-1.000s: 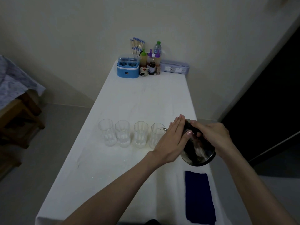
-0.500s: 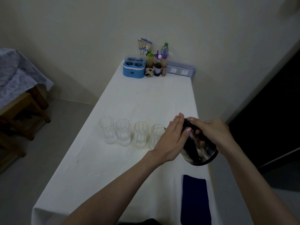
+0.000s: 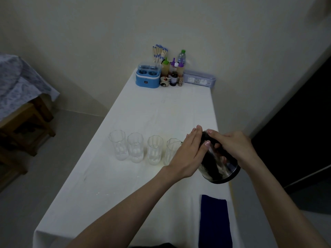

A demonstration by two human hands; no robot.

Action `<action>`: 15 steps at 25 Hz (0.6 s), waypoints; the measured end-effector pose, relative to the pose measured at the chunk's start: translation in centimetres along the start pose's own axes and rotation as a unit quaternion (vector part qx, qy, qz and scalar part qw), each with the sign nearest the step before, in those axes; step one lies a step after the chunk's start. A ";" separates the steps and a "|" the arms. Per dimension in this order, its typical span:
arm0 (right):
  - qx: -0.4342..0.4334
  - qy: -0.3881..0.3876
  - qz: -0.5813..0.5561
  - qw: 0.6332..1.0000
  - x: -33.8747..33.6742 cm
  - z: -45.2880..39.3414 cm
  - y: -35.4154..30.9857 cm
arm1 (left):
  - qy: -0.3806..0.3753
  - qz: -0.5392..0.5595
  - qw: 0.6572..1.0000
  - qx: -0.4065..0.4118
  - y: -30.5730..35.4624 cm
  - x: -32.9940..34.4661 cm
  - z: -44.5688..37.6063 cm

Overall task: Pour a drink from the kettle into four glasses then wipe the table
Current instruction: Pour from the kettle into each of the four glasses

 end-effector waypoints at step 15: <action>-0.002 0.010 0.011 1.000 0.0 0.0 -0.3 | -0.005 0.002 1.000 0.003 -0.1 -0.3 -0.2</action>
Point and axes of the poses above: each hand's wrist, its own z-axis away from the middle knuckle, its own x-axis out of the palm, y = z × x, the point moved 4 cm from there along -z, towards the middle knuckle, and after that the axes turned 10 degrees about x, right-handed, at the moved point
